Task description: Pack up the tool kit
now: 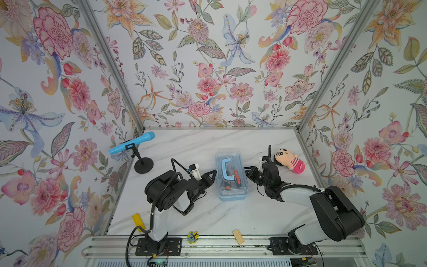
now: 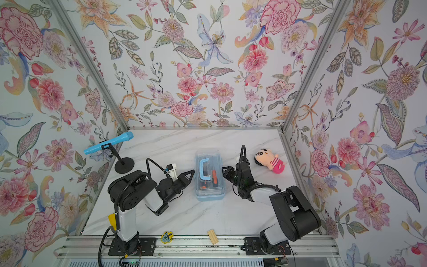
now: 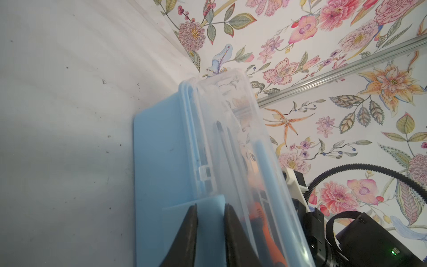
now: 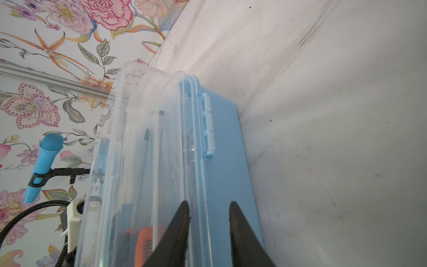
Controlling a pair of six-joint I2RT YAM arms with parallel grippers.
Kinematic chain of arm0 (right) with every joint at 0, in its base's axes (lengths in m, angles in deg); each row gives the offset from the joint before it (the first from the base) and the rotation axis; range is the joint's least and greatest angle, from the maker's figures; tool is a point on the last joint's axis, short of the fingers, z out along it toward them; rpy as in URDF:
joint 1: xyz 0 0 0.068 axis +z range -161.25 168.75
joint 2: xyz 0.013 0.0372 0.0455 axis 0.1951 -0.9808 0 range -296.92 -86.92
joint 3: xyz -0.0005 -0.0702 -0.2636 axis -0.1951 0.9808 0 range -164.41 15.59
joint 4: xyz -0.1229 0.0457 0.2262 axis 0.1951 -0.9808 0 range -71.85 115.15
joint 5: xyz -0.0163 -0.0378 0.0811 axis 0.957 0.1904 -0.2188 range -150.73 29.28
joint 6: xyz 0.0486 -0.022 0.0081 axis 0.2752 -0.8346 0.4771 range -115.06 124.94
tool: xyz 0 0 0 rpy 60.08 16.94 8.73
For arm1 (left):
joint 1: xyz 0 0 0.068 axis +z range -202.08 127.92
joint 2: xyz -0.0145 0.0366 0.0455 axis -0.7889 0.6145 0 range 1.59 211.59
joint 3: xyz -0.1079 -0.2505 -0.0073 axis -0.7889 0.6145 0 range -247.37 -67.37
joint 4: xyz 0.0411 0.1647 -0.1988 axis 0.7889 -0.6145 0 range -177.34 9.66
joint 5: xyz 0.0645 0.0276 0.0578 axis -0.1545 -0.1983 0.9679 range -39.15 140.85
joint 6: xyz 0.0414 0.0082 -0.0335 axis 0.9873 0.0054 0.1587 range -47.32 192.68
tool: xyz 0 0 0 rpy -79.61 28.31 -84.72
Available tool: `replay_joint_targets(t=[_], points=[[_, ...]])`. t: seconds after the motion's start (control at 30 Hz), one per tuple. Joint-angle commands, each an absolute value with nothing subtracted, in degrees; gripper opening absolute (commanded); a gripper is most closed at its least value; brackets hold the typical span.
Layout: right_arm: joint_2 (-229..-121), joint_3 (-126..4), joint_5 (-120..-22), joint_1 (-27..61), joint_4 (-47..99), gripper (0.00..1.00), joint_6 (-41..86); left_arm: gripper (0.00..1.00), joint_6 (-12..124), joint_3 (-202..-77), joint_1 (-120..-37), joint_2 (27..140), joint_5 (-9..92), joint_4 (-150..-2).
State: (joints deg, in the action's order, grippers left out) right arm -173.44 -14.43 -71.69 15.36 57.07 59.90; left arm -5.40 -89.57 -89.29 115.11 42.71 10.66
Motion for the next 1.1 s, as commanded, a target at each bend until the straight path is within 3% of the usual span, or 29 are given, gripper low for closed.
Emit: replay_joint_targets(t=[0.0, 0.2, 0.37, 0.47, 0.53, 0.67, 0.8, 0.97, 1.07], points=[[-177.8, -12.8, -91.0, 24.5, 47.5, 0.31, 60.2, 0.24, -5.8, -89.6, -94.9, 115.1, 31.4, 8.6], [-169.6, -17.7, -74.9, 19.3, 26.2, 0.32, 57.4, 0.40, 3.6, -90.7, -89.9, 101.7, 35.1, -16.9], [-156.8, -24.1, -61.8, 13.9, 15.6, 0.40, 52.7, 0.77, 19.8, -101.3, -84.6, 85.7, 46.5, -51.0], [-151.0, -29.0, -58.3, 13.2, 15.0, 0.63, 47.1, 0.93, 29.6, -110.5, -84.6, 80.9, 56.6, -64.4], [-149.5, -32.7, -57.4, 14.1, 14.9, 1.00, 40.1, 0.99, 35.4, -114.7, -84.5, 79.0, 62.9, -68.6], [-151.8, -37.8, -43.9, 20.7, 11.4, 0.99, 28.4, 0.99, 46.1, -111.7, -84.7, 75.7, 71.2, -61.3], [-153.9, -30.1, -34.5, 24.8, 21.1, 0.99, 17.0, 0.99, 60.4, -99.3, -84.8, 71.7, 73.2, -41.7], [-154.9, -17.7, -16.4, 23.0, 40.3, 0.99, 3.9, 0.99, 72.6, -86.2, -83.8, 70.3, 83.2, -20.8], [-154.3, -10.7, -16.3, 17.7, 49.8, 0.99, 2.4, 0.99, 73.6, -82.2, -79.3, 69.6, 83.9, -19.3]])
